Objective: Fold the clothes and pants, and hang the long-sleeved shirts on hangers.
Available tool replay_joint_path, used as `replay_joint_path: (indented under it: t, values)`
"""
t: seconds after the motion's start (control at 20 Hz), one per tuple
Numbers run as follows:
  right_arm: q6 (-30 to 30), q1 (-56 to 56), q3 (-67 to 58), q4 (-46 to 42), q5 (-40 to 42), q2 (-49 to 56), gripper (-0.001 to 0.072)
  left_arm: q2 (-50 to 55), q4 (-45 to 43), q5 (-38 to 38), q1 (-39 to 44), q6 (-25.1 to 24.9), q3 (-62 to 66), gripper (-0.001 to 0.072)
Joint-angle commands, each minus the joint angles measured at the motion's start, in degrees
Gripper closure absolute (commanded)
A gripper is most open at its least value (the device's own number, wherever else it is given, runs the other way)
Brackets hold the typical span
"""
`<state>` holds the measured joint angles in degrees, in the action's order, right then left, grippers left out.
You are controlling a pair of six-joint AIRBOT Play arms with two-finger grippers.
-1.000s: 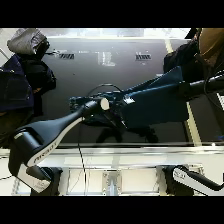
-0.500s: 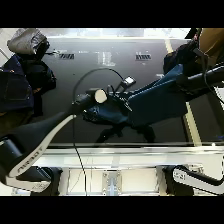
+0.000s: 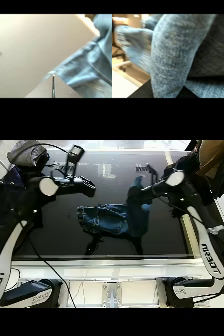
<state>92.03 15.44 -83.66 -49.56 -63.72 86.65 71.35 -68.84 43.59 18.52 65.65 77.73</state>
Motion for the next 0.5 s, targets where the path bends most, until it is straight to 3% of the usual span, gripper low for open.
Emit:
replay_joint_path:
  t: [0.0, 0.45]
  values:
    - [1.0, 10.7, -2.3, 5.5, 13.7, 4.9, 0.0678, -2.4, -1.7, 2.4, -6.4, 1.3, 0.0, 0.0683]
    - [3.3, 22.3, -17.2, 10.6, 17.5, 20.1, 0.0677, -2.4, -2.8, 8.3, -9.2, 1.2, 0.0, 0.0682]
